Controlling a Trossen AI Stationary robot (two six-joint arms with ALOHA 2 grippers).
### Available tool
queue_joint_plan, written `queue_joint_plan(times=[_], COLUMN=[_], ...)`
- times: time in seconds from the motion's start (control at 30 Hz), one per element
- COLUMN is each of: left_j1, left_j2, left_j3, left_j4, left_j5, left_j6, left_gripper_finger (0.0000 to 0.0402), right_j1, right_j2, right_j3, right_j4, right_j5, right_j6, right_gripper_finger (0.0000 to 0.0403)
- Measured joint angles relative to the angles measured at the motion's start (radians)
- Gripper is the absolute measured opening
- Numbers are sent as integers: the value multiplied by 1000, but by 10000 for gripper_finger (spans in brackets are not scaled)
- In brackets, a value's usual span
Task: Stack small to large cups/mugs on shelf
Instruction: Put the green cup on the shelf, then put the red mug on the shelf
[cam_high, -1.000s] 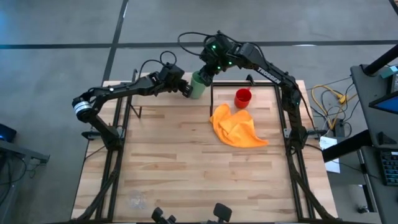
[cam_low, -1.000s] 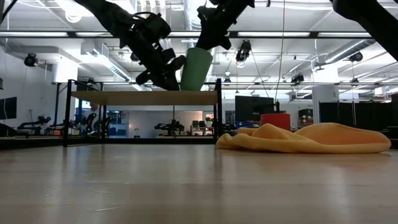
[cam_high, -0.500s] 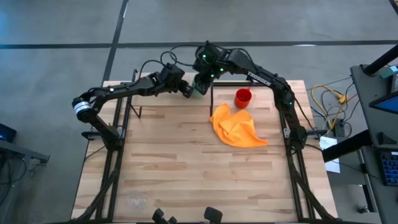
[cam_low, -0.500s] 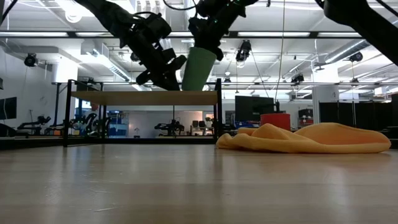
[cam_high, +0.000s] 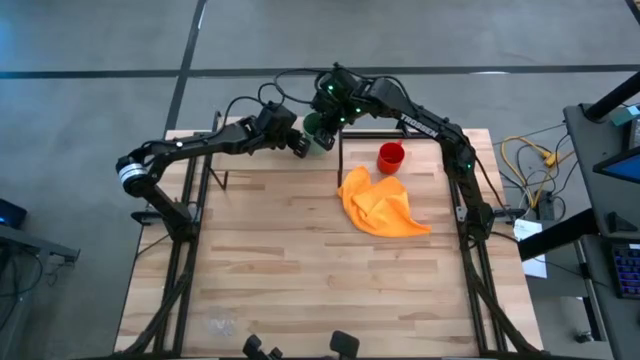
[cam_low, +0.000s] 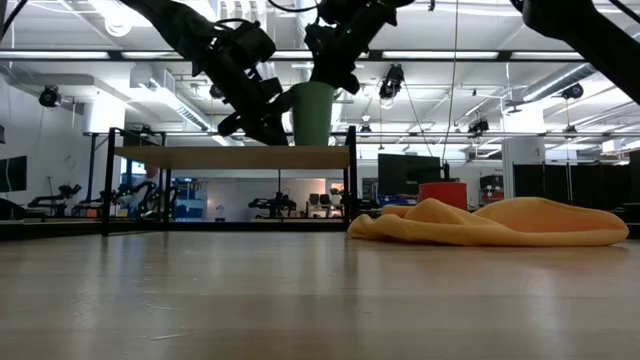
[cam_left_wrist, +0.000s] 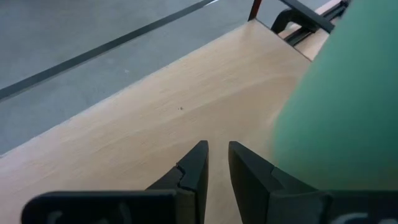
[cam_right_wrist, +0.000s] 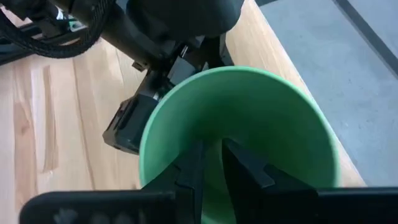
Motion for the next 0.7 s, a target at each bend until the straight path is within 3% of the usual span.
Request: queue_joint_plan(times=[0.4, 0.7], left_j1=[1, 1], left_j2=[-175, -380], left_j3=[0, 1], left_j4=[-134, -175], left_j5=[-30, -30], left_j6=[9, 9], left_gripper_finger=[49, 49], right_j1=[0, 11], right_j2=[-15, -137], right_j3=[1, 4], right_j4=[-7, -48], right_j5=[0, -12], right_j6=[9, 38], right_gripper_finger=[54, 54])
